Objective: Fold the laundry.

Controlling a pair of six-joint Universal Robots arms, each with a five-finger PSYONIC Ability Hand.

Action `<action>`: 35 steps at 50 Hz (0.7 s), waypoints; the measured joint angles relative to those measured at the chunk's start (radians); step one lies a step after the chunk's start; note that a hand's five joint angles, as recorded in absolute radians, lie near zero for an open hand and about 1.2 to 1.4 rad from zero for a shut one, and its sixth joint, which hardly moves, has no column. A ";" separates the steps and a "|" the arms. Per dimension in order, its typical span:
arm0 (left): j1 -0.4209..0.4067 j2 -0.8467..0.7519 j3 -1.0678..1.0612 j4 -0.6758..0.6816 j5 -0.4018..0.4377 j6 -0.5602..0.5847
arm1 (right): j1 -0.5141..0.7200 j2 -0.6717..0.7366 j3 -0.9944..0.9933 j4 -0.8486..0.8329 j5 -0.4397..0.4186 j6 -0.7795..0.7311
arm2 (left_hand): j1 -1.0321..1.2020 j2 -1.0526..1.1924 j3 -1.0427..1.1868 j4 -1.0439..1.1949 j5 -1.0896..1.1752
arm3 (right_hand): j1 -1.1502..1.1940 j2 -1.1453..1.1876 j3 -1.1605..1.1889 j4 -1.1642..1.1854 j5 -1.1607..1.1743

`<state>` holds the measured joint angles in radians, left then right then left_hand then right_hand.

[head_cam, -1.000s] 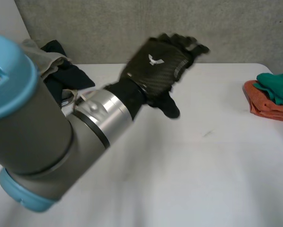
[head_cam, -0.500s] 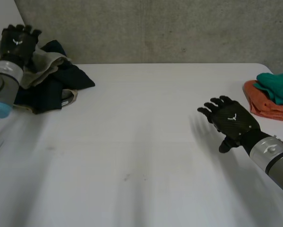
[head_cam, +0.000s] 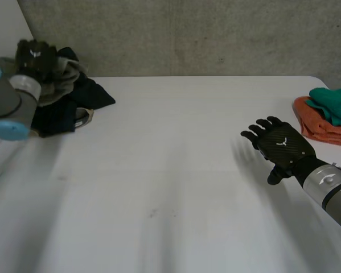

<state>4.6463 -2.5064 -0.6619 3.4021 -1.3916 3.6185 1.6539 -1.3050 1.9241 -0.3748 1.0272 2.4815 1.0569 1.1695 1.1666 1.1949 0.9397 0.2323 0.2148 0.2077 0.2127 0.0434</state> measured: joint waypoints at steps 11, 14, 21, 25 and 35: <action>-0.166 0.522 -0.360 0.052 0.002 -0.264 | 0.000 -0.018 -0.022 0.002 0.082 0.019 | 0.009 0.002 0.002 0.002 0.000 | 0.000 0.000 0.000 0.000 0.000; -0.221 0.647 -0.439 0.053 0.006 -0.339 | -0.001 -0.035 -0.031 0.005 0.135 0.042 | 0.009 0.002 0.002 0.003 0.000 | 0.000 0.000 0.000 0.000 0.000; -0.361 0.703 -0.532 0.037 0.001 -0.390 | -0.007 -0.079 -0.041 0.011 0.192 0.145 | 0.013 0.004 0.002 0.002 0.000 | 0.000 0.000 0.000 0.000 0.000; -0.419 0.655 -0.552 0.029 -0.001 -0.391 | -0.007 -0.087 -0.041 0.012 0.195 0.176 | 0.013 0.004 0.002 0.003 0.000 | 0.000 0.000 0.000 0.000 0.000; -0.565 0.402 -0.567 -0.016 -0.013 -0.383 | -0.007 -0.090 -0.044 0.013 0.191 0.204 | 0.013 0.004 0.002 0.001 0.000 | 0.000 0.000 0.000 0.000 0.000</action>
<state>4.0816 -2.1044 -1.2287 3.3858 -1.4048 3.2356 1.6474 -1.3953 1.8800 -0.3622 1.2186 2.6851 1.0702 1.1734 1.1687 1.1957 0.9397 0.2323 0.2148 0.2077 0.2127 0.0435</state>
